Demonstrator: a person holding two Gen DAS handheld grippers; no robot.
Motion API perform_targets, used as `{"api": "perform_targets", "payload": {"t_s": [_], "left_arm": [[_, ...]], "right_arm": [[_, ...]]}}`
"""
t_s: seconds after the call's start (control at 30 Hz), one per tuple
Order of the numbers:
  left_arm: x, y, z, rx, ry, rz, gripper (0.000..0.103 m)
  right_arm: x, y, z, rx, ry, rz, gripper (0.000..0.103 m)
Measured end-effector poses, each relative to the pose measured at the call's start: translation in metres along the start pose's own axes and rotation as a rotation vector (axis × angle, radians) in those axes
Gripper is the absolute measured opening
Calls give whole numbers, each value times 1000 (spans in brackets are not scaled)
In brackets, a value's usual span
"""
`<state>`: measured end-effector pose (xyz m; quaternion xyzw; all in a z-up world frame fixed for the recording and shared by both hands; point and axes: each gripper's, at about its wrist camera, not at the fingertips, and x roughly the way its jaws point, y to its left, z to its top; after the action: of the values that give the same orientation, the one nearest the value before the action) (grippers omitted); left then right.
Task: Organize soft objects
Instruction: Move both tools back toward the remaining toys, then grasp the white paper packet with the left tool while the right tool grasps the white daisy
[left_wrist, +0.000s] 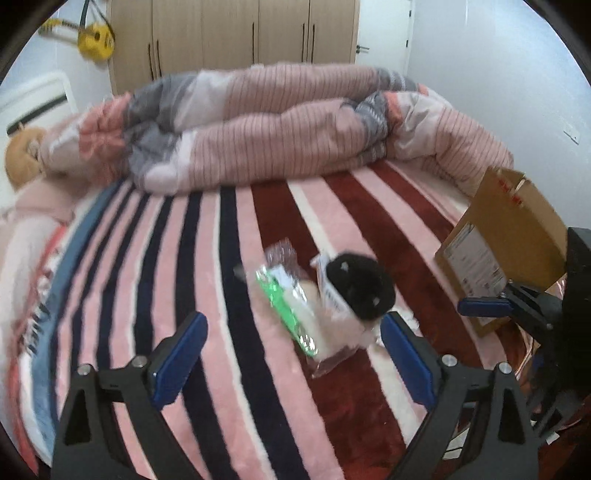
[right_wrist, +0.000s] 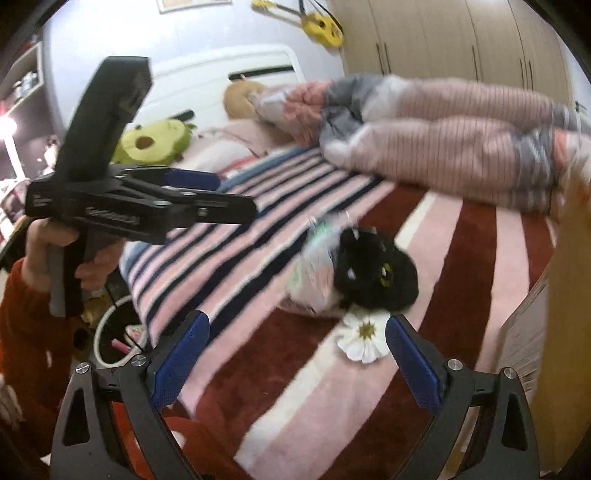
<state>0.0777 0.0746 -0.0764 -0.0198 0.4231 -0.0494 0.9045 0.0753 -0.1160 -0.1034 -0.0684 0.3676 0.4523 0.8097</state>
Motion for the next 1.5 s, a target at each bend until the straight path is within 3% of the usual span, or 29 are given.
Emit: {"api": "perform_targets", "payload": {"t_s": [0.1, 0.17, 0.33, 0.47, 0.57, 0.67, 0.8, 1.0, 1.5], "left_arm": [[23, -1, -7, -22, 26, -51, 91], [37, -5, -10, -29, 49, -100, 73], [72, -25, -5, -15, 101, -196, 43], [94, -37, 0, 5, 138, -194, 21], [100, -38, 2, -11, 138, -174, 12], [93, -35, 0, -19, 125, -165, 9], [70, -24, -8, -25, 103, -142, 8], [29, -8, -26, -37, 77, -80, 8], [-49, 0, -27, -50, -14, 27, 8]], "right_arm": [[20, -12, -8, 36, 28, -36, 95], [33, -20, -13, 60, 40, -66, 93], [55, -37, -21, 87, 57, -113, 90], [65, -50, -24, 114, 75, -108, 79], [71, -56, -24, 124, 72, -110, 72], [74, -57, -24, 126, 62, -130, 64], [77, -59, -23, 123, 68, -136, 39], [74, -53, -24, 113, 82, -126, 22], [18, -16, -16, 66, 10, -51, 19]]}}
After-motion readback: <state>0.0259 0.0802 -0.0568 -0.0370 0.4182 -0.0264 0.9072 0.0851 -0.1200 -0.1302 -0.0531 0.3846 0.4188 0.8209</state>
